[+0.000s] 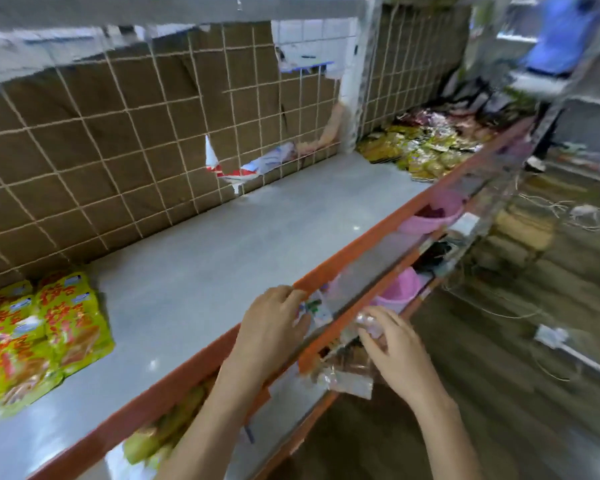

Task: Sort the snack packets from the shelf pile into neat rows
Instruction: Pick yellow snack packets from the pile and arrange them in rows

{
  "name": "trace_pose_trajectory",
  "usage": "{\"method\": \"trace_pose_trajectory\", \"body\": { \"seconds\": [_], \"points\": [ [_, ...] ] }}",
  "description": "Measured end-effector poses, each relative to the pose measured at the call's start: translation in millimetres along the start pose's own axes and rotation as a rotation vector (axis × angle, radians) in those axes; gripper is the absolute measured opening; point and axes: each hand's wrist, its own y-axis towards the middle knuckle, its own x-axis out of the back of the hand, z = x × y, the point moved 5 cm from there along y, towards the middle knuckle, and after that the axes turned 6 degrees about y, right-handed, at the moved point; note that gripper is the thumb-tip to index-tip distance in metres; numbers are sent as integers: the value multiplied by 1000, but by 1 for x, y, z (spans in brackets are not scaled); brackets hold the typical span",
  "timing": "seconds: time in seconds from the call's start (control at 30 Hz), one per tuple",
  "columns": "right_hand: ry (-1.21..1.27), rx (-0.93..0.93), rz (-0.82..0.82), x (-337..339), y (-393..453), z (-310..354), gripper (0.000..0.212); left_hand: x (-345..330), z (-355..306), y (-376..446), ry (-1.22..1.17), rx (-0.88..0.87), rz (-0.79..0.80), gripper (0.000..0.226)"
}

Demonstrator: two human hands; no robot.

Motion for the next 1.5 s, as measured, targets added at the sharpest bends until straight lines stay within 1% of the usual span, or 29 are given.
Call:
{"method": "trace_pose_trajectory", "body": {
  "seconds": [0.1, 0.23, 0.43, 0.63, 0.73, 0.83, 0.93, 1.07, 1.2, 1.3, 1.43, 1.5],
  "points": [
    [-8, -66, -45, 38, -15, -47, 40, -25, -55, 31, -29, -67, 19, 31],
    [-36, -190, -102, 88, -30, -103, 40, -57, -126, 70, -78, -190, 40, 23],
    [-8, -330, -184, 142, -32, -165, 39, -91, -195, 123, -180, -269, 72, 33],
    [101, -373, -227, 179, 4, -211, 41, -121, -246, 189, -215, -326, 115, 36],
    [68, -376, -248, 204, 37, -237, 41, -141, -270, 231, -257, -341, 125, 34],
    [32, -389, -274, 233, 75, -263, 42, -161, -291, 282, -264, -365, 171, 36],
    [17, -397, -261, 265, 118, -286, 43, -175, -307, 339, -290, -334, 164, 35],
    [17, -394, -298, 304, 176, -315, 42, -185, -324, 406, -354, -308, 118, 31],
    [72, -338, -261, 316, 227, -337, 38, -201, -323, 458, -334, -261, 140, 32],
    [122, -309, -210, 321, 270, -354, 39, -205, -316, 493, -331, -186, 98, 32],
    [146, -213, -137, 328, 338, -377, 39, -212, -305, 537, -347, -76, 86, 52],
    [152, -144, -102, 334, 375, -386, 37, -216, -298, 560, -333, -24, 70, 50]
  ]
}}
